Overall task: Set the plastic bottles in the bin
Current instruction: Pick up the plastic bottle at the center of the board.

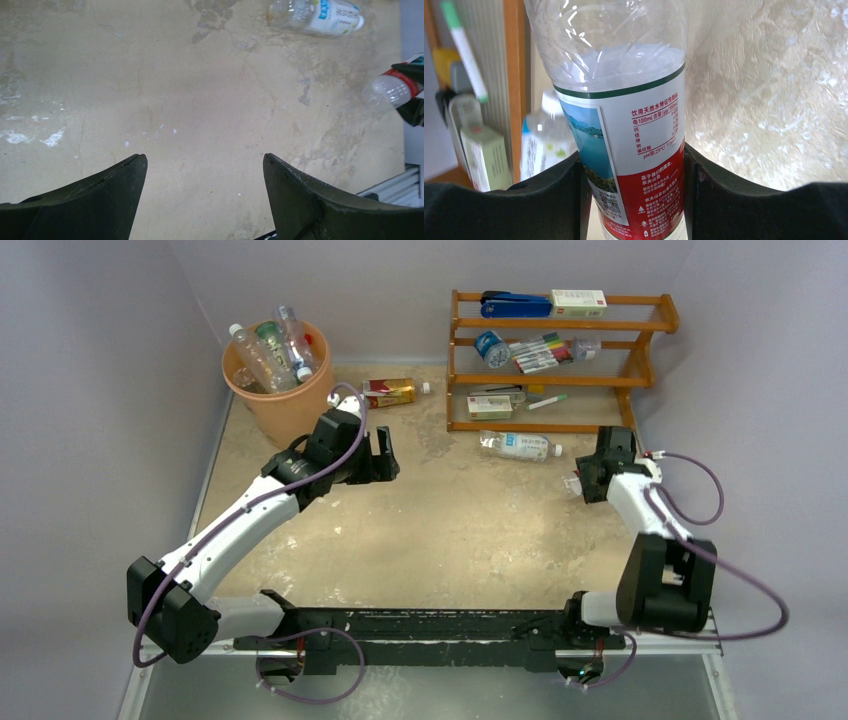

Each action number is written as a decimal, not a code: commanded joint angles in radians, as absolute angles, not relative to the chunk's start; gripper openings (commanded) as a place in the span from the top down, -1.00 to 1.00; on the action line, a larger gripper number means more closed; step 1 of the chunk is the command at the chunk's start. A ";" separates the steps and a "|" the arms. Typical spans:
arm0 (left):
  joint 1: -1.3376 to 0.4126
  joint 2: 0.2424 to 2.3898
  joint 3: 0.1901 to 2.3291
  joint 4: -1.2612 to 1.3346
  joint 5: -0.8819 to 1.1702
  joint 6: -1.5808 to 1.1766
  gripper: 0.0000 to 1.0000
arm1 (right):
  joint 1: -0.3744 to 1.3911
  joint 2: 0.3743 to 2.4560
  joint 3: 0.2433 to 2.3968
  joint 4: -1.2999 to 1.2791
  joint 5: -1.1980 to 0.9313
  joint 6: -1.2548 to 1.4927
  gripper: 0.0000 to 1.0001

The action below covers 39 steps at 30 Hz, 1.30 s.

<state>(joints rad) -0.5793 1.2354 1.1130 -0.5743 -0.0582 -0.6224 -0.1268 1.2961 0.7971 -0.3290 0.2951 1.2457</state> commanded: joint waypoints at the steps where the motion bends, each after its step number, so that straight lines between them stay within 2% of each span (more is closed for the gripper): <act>1: -0.586 1.183 1.080 -0.465 0.029 -0.684 -0.74 | -0.077 1.091 0.677 -0.291 0.281 1.102 0.26; 7: -0.586 1.172 1.023 -0.336 0.154 -0.762 -0.80 | -0.043 0.768 0.571 -0.295 0.127 0.905 0.29; 13: -0.586 1.159 0.968 -0.180 0.247 -0.871 -0.80 | -0.041 0.586 0.558 -0.270 -0.139 0.749 0.17; 19: -0.586 1.142 0.937 -0.046 0.287 -0.941 -0.80 | -0.037 0.587 0.557 -0.175 -0.441 0.652 0.13; 25: -0.586 1.142 0.918 0.063 0.298 -1.003 -0.81 | 0.001 0.593 0.598 -0.151 -0.577 0.553 0.12; 32: -0.589 1.168 0.890 0.179 0.316 -1.068 -0.81 | 0.089 0.677 0.643 -0.143 -0.636 0.489 0.12; 39: -0.592 1.173 0.874 0.189 0.305 -1.067 -0.80 | 0.232 0.772 0.701 -0.115 -0.574 0.486 0.10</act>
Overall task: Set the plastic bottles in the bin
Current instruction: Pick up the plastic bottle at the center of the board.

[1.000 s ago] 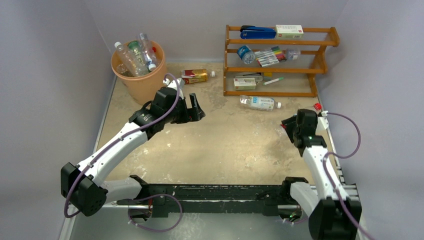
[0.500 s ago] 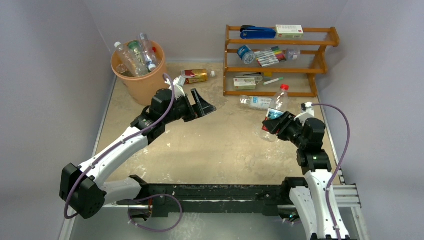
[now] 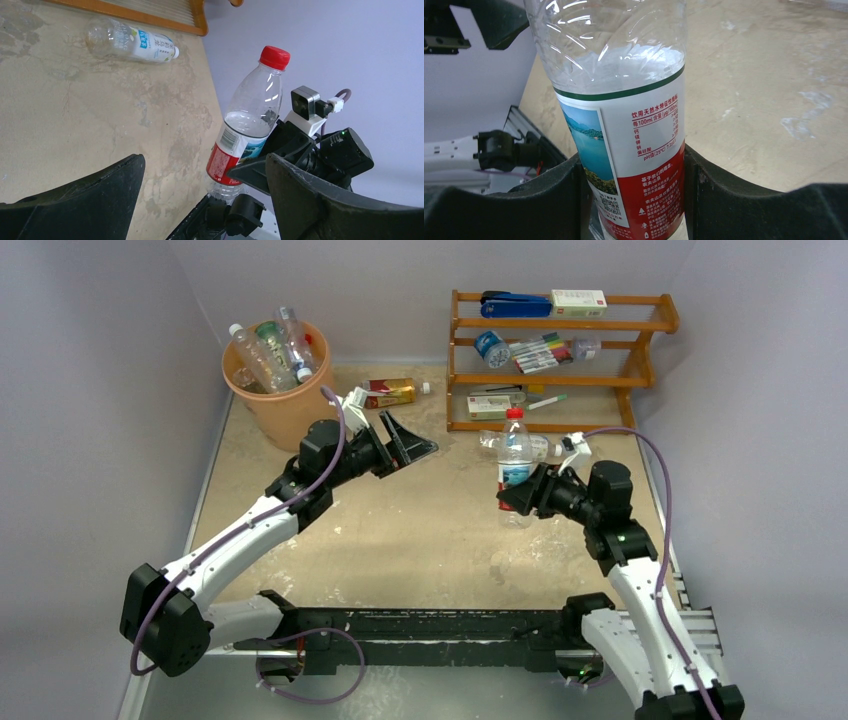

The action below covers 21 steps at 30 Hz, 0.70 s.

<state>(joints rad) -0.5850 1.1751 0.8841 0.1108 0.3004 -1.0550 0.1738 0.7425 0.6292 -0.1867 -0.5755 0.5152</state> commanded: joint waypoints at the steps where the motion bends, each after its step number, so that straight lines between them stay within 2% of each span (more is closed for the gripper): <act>1: -0.592 1.173 0.873 0.188 0.302 -1.066 -0.80 | 0.249 0.783 0.708 -0.109 -0.566 0.490 0.10; 21: -0.612 1.157 0.861 0.139 0.253 -1.012 -0.81 | 0.670 1.072 0.851 0.051 -0.317 0.602 0.08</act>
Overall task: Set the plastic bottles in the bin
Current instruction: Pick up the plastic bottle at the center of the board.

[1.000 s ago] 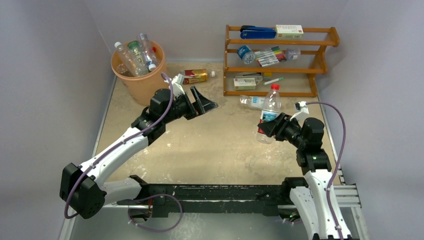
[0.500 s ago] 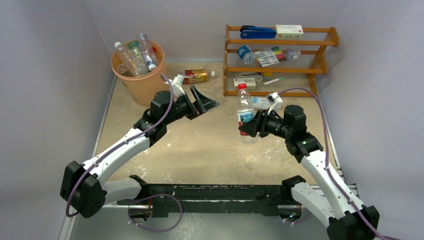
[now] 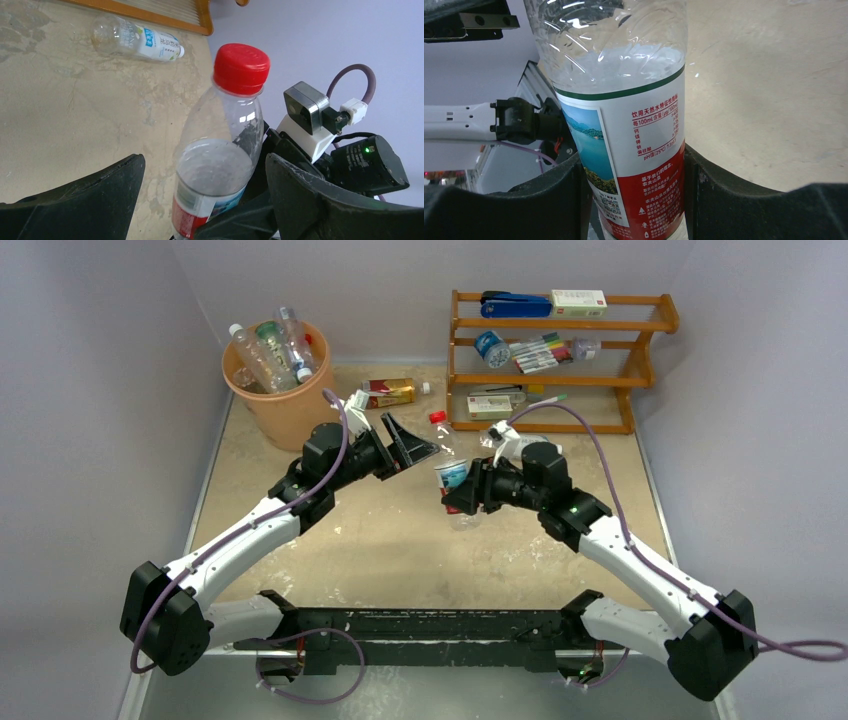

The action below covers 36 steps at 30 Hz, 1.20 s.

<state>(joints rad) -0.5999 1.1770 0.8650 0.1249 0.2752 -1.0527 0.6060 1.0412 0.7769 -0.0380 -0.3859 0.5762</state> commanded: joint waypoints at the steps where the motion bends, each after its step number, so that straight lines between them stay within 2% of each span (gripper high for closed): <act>1: -0.614 1.156 0.862 0.131 0.250 -1.005 -0.81 | 0.690 1.087 0.857 0.055 -0.306 0.606 0.08; 10: -0.627 1.148 0.869 0.036 0.201 -0.944 -0.83 | 0.836 1.174 0.904 0.105 -0.228 0.637 0.08; 16: -0.627 1.143 0.873 0.000 0.180 -0.932 -0.58 | 0.847 1.170 0.893 0.099 -0.177 0.653 0.08; 24: -0.626 1.139 0.883 -0.034 0.160 -0.924 -0.60 | 0.847 1.145 0.891 0.065 -0.124 0.651 0.07; 28: -0.627 1.140 0.892 -0.059 0.151 -0.913 -0.39 | 0.847 1.147 0.881 0.071 -0.120 0.657 0.07; 30: -0.627 1.145 0.900 -0.078 0.147 -0.904 -0.13 | 0.847 1.152 0.875 0.080 -0.125 0.662 0.06; 34: -0.627 1.148 0.918 -0.122 0.122 -0.884 0.07 | 0.847 1.155 0.874 0.085 -0.125 0.666 0.00; 36: -0.627 1.146 0.926 -0.141 0.104 -0.873 0.09 | 0.847 1.151 0.877 0.082 -0.128 0.666 -0.05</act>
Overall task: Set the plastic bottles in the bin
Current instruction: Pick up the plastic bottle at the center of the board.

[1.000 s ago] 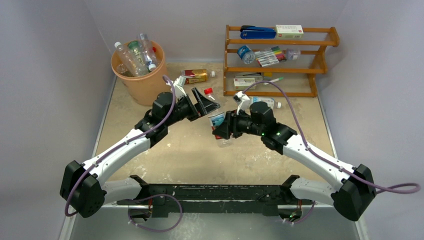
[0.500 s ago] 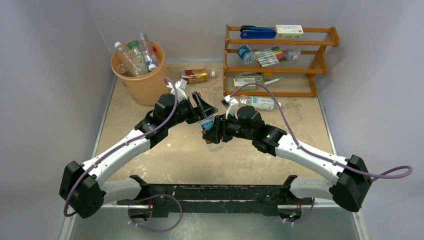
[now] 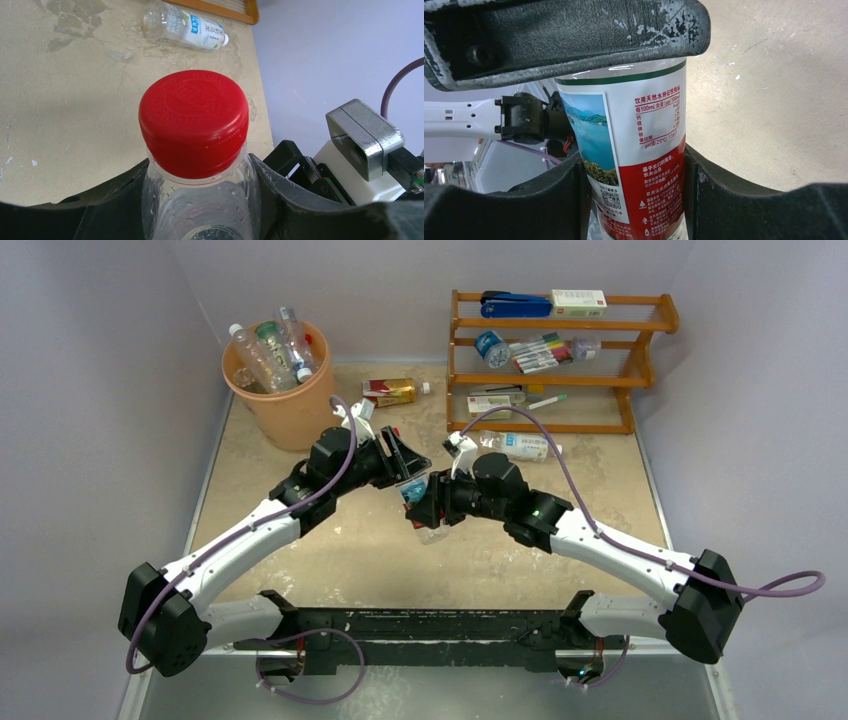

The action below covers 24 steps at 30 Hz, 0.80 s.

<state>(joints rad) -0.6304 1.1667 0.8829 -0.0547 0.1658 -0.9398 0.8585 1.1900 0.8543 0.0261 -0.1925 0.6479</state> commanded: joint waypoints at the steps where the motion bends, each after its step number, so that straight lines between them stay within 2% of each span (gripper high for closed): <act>1: -0.627 1.146 0.932 -0.149 0.098 -0.868 0.10 | 0.847 1.148 0.875 0.077 -0.129 0.666 -0.08; 6: -0.627 1.157 0.972 -0.187 0.069 -0.839 0.12 | 0.847 1.114 0.867 0.055 -0.139 0.666 -0.35; 10: -0.627 1.187 1.030 -0.233 0.042 -0.799 0.13 | 0.847 1.064 0.847 0.030 -0.148 0.668 -0.66; 12: -0.627 1.205 1.073 -0.262 0.018 -0.772 0.13 | 0.847 1.033 0.840 0.006 -0.147 0.670 -0.71; 13: -0.626 1.223 1.097 -0.278 0.007 -0.756 0.12 | 0.847 1.018 0.837 -0.006 -0.145 0.670 -0.80; 19: -0.584 1.324 1.291 -0.395 -0.029 -0.654 0.12 | 0.847 0.909 0.819 -0.081 -0.126 0.674 -0.87; 24: -0.428 1.386 1.459 -0.453 0.033 -0.604 0.13 | 0.847 0.842 0.787 -0.111 -0.111 0.687 -0.89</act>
